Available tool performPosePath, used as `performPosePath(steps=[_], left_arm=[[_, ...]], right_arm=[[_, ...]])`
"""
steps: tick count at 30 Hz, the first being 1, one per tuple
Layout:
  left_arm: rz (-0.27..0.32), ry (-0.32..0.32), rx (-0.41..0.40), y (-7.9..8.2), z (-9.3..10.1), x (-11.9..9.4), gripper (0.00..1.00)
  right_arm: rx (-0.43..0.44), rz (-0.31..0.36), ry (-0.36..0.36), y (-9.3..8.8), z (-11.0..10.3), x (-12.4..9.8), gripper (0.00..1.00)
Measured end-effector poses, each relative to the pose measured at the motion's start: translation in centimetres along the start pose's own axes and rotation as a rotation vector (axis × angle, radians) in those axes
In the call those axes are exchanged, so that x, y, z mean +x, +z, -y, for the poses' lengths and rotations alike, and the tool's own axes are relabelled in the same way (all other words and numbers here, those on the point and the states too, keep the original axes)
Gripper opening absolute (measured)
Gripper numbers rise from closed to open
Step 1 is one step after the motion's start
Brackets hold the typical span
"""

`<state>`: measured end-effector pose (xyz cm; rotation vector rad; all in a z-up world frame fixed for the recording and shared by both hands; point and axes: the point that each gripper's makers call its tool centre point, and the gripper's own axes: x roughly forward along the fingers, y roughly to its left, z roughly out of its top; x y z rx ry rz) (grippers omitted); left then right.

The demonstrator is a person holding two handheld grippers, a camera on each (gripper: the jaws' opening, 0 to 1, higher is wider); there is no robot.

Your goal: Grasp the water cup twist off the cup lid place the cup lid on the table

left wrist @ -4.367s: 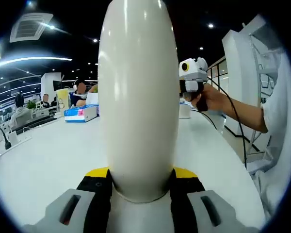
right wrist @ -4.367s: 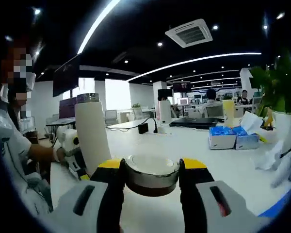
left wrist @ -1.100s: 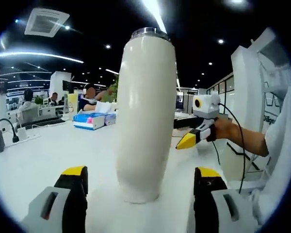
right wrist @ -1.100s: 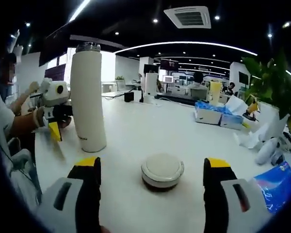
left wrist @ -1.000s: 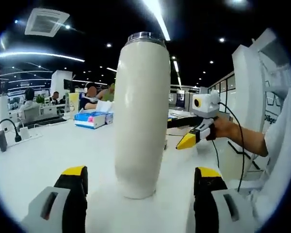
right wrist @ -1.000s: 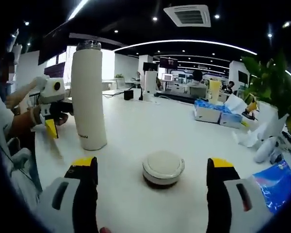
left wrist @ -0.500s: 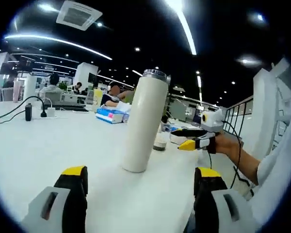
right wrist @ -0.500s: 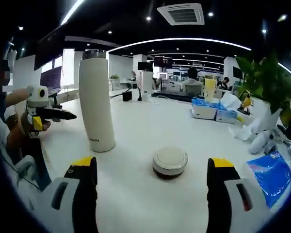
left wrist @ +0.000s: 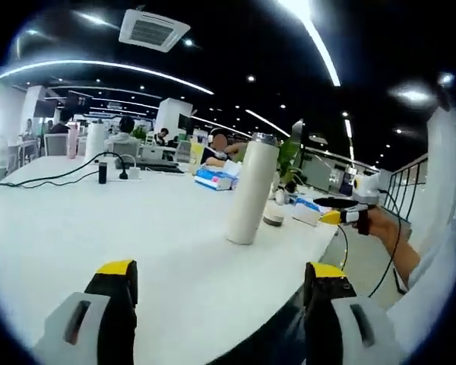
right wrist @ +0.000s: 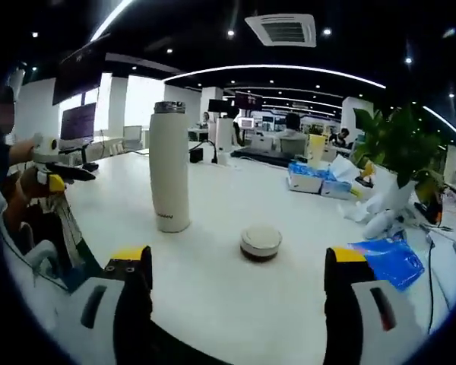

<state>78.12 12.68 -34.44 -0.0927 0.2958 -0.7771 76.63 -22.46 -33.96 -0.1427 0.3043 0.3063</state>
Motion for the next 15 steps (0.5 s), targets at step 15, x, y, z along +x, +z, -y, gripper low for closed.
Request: performPosePath(steps=[15], left_arm=[[-0.011,0.149,0.056,0.4,-1.3,-8.8,0.9]], right_arm=[[0.007,-0.031,-0.108,-0.1,-0.3,-6.7,0.95]])
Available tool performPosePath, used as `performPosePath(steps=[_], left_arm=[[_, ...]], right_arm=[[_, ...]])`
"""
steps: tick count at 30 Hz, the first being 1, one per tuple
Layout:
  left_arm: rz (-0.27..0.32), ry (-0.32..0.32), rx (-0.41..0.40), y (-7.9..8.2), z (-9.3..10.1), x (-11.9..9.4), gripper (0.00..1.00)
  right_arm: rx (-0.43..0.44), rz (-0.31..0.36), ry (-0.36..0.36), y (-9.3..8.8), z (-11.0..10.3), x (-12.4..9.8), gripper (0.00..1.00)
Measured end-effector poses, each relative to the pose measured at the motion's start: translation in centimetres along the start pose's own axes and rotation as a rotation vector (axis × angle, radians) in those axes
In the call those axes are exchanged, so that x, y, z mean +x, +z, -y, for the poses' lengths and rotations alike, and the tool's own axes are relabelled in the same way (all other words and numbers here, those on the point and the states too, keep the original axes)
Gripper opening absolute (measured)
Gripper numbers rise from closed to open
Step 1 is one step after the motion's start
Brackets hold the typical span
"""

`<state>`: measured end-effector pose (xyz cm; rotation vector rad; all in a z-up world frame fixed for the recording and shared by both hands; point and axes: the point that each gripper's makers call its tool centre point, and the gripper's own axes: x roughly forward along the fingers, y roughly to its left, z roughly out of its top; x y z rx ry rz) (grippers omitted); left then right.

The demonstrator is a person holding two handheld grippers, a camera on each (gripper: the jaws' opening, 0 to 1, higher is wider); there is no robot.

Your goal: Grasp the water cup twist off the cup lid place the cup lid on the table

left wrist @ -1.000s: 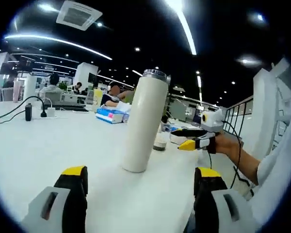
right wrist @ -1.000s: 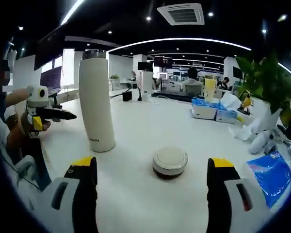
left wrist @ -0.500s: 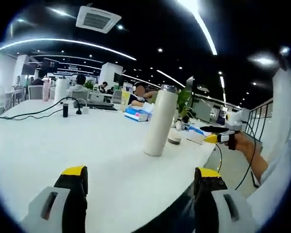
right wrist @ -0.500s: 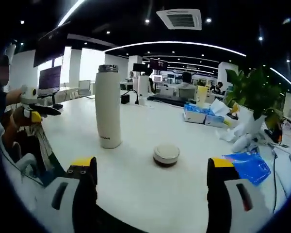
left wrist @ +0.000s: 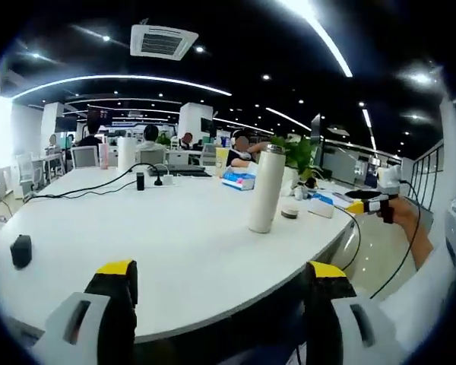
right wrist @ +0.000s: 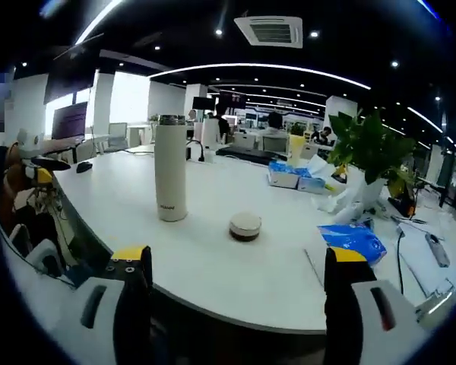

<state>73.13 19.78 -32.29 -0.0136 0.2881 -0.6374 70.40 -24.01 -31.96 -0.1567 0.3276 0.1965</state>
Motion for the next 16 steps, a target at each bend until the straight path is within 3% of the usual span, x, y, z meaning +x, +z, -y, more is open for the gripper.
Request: performPosePath(steps=[7,16], left_arm=[[-0.014,0.078,-0.035,-1.3,-2.1,-2.8,0.9],[-0.018,0.092,-0.023,-1.0,-2.1,-2.9,0.9]], right_arm=[[0.006,-0.013,-0.035,-0.8,0.1,-2.4,0.95],[0.012,-0.002,-0.06,-1.0,-0.1,-3.7,0.95]])
